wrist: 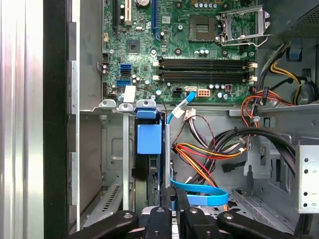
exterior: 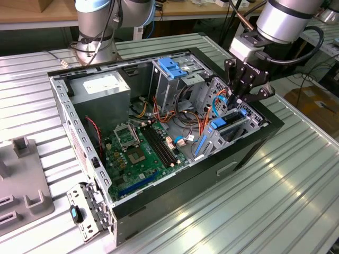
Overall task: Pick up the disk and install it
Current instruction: 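Insert the first disk wire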
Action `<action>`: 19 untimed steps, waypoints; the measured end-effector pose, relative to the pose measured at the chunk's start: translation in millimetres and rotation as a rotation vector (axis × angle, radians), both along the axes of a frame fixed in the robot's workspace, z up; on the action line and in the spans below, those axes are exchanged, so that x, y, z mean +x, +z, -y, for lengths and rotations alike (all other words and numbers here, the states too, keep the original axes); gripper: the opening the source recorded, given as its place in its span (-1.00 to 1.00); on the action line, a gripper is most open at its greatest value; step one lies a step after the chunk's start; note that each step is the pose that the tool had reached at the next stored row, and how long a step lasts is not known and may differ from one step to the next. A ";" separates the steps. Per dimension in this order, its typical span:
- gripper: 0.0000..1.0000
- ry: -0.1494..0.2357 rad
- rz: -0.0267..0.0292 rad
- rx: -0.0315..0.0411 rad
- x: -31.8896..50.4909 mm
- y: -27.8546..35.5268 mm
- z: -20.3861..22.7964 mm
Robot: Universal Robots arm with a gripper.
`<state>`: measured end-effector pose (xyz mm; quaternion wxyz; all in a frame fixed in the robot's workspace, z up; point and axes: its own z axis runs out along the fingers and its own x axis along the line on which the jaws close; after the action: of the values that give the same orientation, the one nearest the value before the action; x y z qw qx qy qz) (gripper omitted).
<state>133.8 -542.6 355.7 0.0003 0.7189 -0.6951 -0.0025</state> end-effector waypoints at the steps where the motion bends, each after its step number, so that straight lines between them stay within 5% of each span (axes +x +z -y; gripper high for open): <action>1: -0.68 0.012 0.0001 -0.0001 -0.2 0.0 0.2; 4: -0.68 0.078 0.0001 -0.0012 -0.9 0.1 1.4; 12: -0.68 0.126 0.0005 -0.0038 -7.6 -1.0 6.9; 15: -0.68 0.156 0.0121 -0.0044 -8.5 -2.2 9.9; 19: -0.68 0.161 0.0187 -0.0048 -12.2 -2.7 10.5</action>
<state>121.6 -553.1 353.0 -0.0043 0.7726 -0.6348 0.0059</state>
